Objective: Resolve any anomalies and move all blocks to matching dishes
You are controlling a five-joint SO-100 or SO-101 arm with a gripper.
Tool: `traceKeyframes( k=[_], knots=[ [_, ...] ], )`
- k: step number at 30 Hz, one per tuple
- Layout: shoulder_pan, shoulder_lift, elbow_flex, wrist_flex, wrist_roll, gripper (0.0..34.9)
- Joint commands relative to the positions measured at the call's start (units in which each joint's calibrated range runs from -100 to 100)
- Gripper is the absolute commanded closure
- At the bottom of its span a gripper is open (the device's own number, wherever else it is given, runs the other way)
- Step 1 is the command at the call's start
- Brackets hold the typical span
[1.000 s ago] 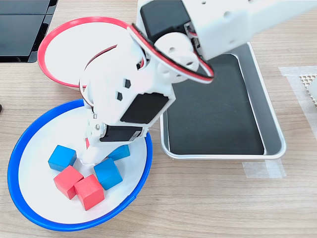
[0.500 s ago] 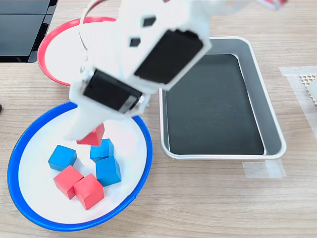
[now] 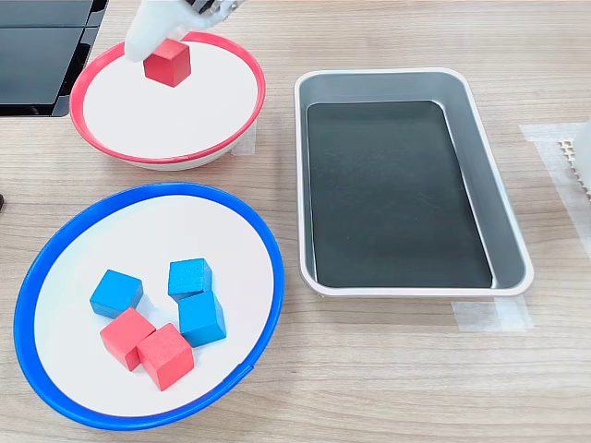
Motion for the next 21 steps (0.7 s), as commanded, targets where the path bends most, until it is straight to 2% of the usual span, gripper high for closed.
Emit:
traceKeyframes(
  k=[1, 2, 3, 5, 8, 11, 14, 17, 21],
  knots=[
    [1.72, 4.14, -4.24, -2.83, 0.05, 34.6],
    [1.81, 5.34, -4.88, -2.91, -0.05, 34.6],
    [1.91, 7.47, -5.51, -3.24, -0.05, 30.3],
    [2.0, 7.89, -5.42, -4.07, -0.05, 26.9],
    [2.0, 7.72, -4.88, -4.98, 0.15, 19.0],
    [1.62, 5.42, -3.78, -4.56, 0.1, 18.6],
    [-0.07, 1.5, -1.05, -3.16, -1.27, 20.6],
    [-7.69, -6.69, 6.32, -1.59, -9.91, 23.5],
    [-15.69, -10.36, 11.42, -3.33, -18.41, 23.6]
  ],
)
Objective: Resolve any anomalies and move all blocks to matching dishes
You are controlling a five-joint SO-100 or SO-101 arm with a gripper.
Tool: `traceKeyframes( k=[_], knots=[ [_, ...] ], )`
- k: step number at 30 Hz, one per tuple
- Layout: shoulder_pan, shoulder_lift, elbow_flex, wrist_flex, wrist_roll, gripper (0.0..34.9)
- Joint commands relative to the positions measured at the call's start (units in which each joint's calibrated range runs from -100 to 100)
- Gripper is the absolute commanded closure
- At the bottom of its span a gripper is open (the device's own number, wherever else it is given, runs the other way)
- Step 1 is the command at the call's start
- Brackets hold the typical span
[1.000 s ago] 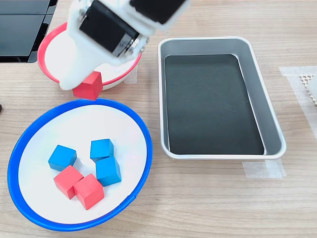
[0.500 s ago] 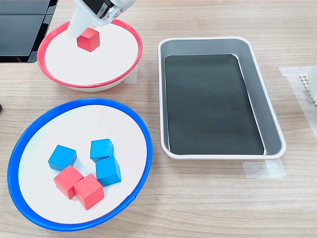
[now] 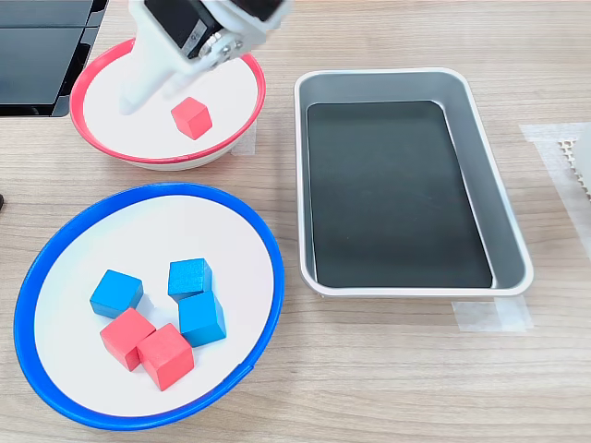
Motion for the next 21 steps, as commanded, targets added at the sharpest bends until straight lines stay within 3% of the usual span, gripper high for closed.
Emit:
traceKeyframes(
  k=[1, 9, 21],
  knots=[
    [-8.07, -5.75, 3.8, -2.36, -8.5, 23.6],
    [-16.45, 0.39, 3.25, -8.79, -13.28, 23.6],
    [-19.37, 19.41, -14.68, -7.06, -12.94, 23.9]
  ],
)
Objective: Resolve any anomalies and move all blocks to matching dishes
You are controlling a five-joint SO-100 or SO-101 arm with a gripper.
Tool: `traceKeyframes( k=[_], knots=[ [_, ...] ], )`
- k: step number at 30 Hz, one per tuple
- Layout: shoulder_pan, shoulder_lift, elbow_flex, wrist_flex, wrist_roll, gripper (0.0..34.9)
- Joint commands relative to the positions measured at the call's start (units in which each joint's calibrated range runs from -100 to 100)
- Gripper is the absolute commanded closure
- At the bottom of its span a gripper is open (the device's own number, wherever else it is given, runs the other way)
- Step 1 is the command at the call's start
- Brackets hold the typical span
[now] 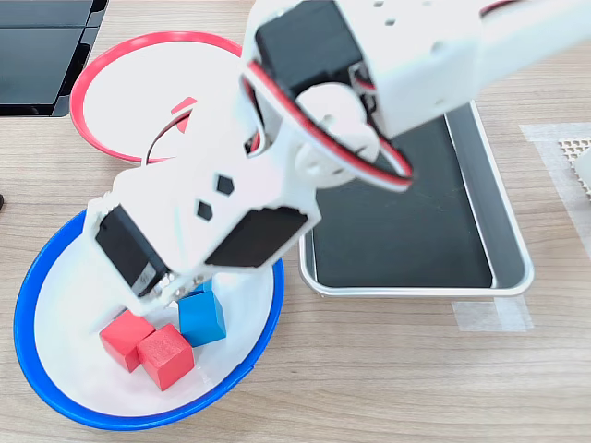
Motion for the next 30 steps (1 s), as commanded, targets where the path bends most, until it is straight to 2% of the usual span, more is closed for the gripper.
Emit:
traceKeyframes(
  k=[1, 19, 23, 24, 25, 30],
  knots=[
    [-0.72, 0.99, -4.79, 0.53, -0.05, 23.9],
    [-1.38, 2.87, -5.07, 3.58, 1.61, 23.6],
    [-0.91, 3.47, -5.25, 3.33, 2.1, 26.0],
    [-0.72, 3.55, -5.25, 3.33, 2.3, 31.8],
    [-0.62, 3.64, -5.25, 3.33, 2.39, 34.6],
    [0.51, 1.08, -4.7, 4.49, 2.05, 34.6]
  ],
)
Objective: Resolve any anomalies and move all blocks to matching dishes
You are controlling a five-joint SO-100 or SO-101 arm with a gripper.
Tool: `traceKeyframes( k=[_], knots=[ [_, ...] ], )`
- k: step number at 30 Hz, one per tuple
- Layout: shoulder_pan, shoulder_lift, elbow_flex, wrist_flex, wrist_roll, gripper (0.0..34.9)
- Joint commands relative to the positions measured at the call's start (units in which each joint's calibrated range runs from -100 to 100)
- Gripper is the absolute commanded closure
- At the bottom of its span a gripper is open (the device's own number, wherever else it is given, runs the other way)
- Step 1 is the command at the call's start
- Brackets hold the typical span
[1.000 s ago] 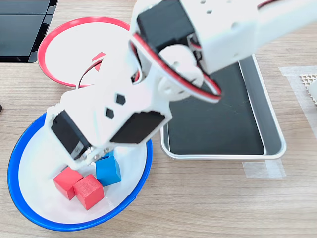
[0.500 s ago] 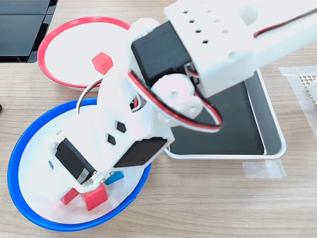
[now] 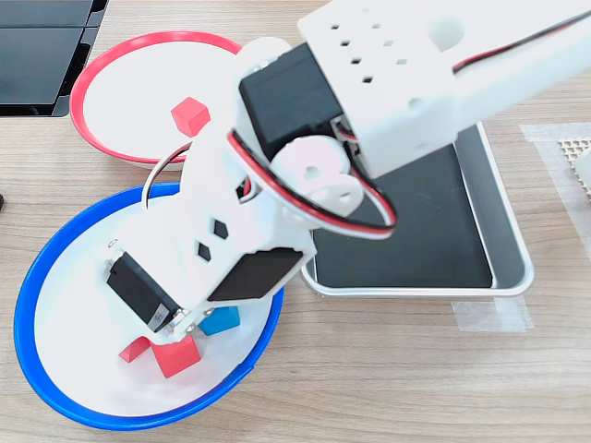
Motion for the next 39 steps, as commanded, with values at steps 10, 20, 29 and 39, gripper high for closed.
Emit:
traceKeyframes(
  k=[10, 20, 29, 39],
  knots=[
    [8.28, -21.18, -0.43, 14.93, -1.61, 34.6],
    [24.75, -23.74, 3.94, 15.09, 1.37, 34.7],
    [29.45, -15.72, -3.44, 13.36, 3.61, 34.7],
    [30.49, -15.47, -3.26, 12.86, 4.79, 21.8]
  ],
)
